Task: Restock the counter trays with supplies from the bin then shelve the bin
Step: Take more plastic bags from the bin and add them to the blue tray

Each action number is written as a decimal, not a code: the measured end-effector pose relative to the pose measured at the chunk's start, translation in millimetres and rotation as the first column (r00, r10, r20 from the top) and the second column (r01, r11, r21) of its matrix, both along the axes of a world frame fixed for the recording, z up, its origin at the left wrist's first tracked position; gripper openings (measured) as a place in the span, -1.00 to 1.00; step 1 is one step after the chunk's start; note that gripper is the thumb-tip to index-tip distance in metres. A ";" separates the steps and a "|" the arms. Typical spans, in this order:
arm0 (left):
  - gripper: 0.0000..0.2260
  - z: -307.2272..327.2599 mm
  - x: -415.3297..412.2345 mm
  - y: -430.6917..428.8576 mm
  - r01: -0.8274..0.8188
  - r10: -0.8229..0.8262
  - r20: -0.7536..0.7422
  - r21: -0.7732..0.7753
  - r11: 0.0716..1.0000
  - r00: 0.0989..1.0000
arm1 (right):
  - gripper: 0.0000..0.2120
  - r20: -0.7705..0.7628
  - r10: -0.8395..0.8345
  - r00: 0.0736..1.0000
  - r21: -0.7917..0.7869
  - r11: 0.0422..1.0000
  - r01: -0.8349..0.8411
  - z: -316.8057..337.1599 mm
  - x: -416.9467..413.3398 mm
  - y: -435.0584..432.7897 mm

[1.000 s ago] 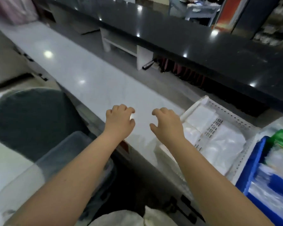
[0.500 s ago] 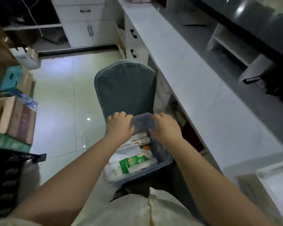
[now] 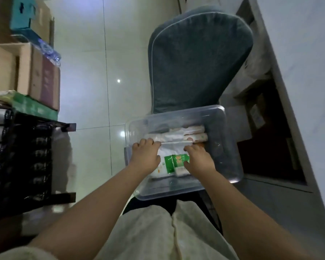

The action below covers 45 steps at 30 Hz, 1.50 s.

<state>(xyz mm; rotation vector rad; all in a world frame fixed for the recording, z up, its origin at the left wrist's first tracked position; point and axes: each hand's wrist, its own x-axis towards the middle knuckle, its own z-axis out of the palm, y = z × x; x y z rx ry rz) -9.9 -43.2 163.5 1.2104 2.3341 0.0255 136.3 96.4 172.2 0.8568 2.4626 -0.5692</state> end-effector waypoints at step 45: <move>-0.72 -229.7 -45.8 68.2 -0.185 0.184 0.073 0.006 0.983 0.980 | -0.63 -0.041 0.112 0.993 -0.118 0.986 -0.116 -266.8 -54.4 -5.4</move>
